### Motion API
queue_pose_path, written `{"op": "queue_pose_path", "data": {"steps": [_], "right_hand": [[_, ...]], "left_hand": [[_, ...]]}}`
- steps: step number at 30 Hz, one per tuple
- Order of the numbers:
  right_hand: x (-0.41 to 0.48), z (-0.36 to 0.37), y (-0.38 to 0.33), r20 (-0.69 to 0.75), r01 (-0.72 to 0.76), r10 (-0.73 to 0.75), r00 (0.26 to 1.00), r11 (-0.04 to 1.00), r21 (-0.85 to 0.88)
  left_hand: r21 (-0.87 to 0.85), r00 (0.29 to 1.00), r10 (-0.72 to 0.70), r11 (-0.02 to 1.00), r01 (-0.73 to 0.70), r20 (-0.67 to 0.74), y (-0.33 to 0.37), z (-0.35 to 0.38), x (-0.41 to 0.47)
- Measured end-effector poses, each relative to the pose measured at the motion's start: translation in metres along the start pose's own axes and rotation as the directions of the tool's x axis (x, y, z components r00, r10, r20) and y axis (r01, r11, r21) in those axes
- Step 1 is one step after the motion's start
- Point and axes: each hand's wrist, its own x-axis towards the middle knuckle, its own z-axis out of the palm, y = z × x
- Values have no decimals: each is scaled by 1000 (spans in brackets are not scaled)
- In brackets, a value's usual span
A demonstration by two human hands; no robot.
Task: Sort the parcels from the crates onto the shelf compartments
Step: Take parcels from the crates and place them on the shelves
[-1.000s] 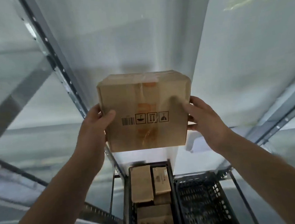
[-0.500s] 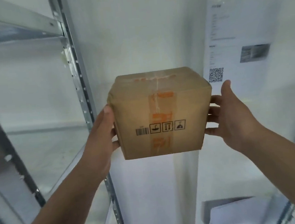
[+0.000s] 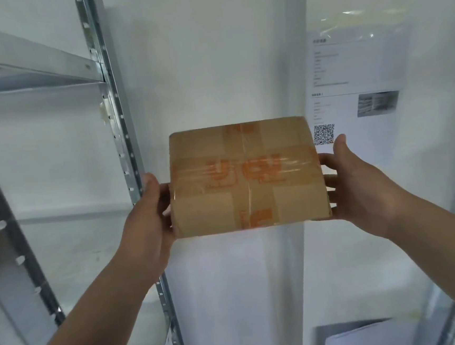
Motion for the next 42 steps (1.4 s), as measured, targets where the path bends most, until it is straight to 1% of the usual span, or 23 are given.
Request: {"op": "queue_pose_path", "data": {"steps": [3,7,9,13,16,20,23,25,27,33,37,39,42], "right_hand": [[-2,2,1,-1,9,-9,1000,1000,27],[-3,2,4,-40,26,-23,999,996,83],[-5,3,5,-42,44,-41,998,997,62],[-3,3,7,-32,56,-57,998,998,-35],[2,0,10,-14,73,-74,997,997,-9],[8,4,14,-30,94,-93,995,994,49],[12,9,16,-83,107,-102,991,992,58],[14,11,18,-127,105,-95,987,992,75],[15,10,19,-141,85,-74,987,994,73],[16,15,19,-200,63,-44,979,994,92],[18,19,23,-256,90,-51,965,986,141],[19,19,25,-273,101,-67,960,988,113],[20,18,26,-279,88,-71,958,995,48]], "left_hand": [[5,1000,5,1000,-5,-17,-2,4,-1],[42,999,19,999,-18,-30,-4,5,-4],[29,999,25,999,-24,-38,-4,5,-5],[39,999,36,999,-37,29,-4,7,-10],[12,1000,20,1000,-20,6,-6,8,-8],[-32,999,-37,999,36,-27,-10,15,-1],[-68,998,-48,997,45,-47,-13,22,5],[-75,999,-32,997,29,-32,-15,26,7],[-77,999,-34,996,34,-4,-16,27,8],[31,999,-33,999,33,10,-17,26,11],[-14,998,-56,998,55,-9,-20,25,14],[-53,1000,-24,998,23,-15,-23,25,15],[-57,1000,6,998,-8,-24,-26,27,15]]}}
